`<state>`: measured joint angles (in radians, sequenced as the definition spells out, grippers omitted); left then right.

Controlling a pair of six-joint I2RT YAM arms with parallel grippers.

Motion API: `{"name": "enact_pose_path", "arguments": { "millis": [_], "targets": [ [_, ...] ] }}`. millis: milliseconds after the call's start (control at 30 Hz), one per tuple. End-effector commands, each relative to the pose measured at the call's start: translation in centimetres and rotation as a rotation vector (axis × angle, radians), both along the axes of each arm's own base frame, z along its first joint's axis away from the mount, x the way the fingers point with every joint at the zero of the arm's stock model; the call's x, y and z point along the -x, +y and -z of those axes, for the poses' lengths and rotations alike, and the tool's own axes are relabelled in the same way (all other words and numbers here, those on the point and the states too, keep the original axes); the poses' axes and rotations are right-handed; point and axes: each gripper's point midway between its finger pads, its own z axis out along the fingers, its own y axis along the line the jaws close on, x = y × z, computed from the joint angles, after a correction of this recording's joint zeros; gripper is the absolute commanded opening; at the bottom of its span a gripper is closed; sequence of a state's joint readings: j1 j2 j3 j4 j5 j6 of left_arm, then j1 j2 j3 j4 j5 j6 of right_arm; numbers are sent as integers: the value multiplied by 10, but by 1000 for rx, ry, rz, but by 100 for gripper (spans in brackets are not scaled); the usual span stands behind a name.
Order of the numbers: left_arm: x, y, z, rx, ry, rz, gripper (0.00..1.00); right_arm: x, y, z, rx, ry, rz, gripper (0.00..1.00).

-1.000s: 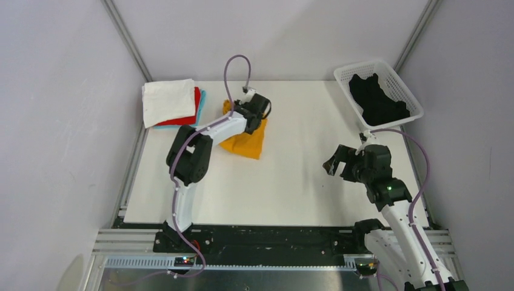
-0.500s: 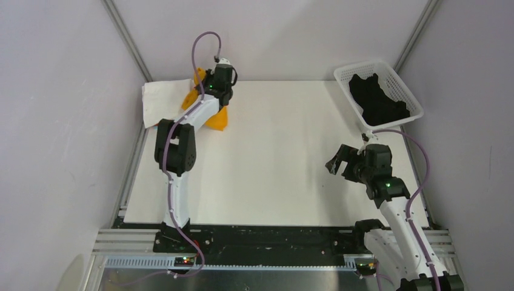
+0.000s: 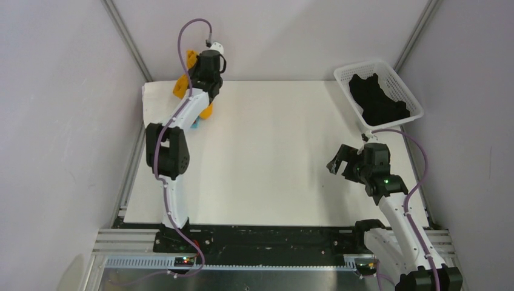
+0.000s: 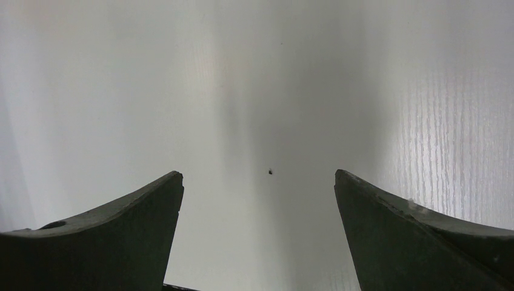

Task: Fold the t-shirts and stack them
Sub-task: Put the neatly folded tshirt into the corner of the board with the left arm

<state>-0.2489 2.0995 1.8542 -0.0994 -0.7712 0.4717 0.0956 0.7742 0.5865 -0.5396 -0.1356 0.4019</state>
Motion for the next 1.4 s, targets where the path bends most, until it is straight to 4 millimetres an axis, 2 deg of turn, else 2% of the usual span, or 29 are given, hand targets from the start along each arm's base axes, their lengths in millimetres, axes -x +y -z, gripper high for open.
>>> {"name": "enact_pose_path", "arguments": {
  "millis": [0, 33, 100, 267, 467, 533, 833, 967, 1067, 1167, 1367],
  "targets": [
    [22, -2, -99, 76, -200, 41, 0, -10, -6, -6, 20, -44, 27, 100],
    [26, -4, -108, 99, -224, 55, 0, -10, -7, -5, 22, -41, 34, 99],
    [30, -5, -113, 122, -238, 70, 0, -10, -9, -3, 27, -31, 44, 99],
    [29, 7, -107, 136, -233, 52, 0, -8, -10, 0, 32, -17, 53, 99],
    [14, 25, -79, 161, -202, 22, 0, -7, -17, 2, 53, -11, 85, 99],
    [6, 34, -59, 176, -177, 8, 0, -8, -19, 3, 61, -11, 92, 100],
    [-19, 90, -7, 172, -108, -87, 0, -11, -29, 4, 98, -8, 138, 99],
    [-16, 118, -1, 146, -88, -134, 0, -11, -33, 5, 114, -6, 158, 100],
    [-11, 147, 1, 160, -89, -167, 0, -11, -35, 5, 120, -1, 168, 99],
    [-11, 157, 6, 194, -90, -155, 0, -11, -36, 4, 122, -1, 173, 99],
    [-23, 164, 20, 243, -94, -130, 0, -9, -36, 1, 116, 6, 183, 100]
  ]
}}
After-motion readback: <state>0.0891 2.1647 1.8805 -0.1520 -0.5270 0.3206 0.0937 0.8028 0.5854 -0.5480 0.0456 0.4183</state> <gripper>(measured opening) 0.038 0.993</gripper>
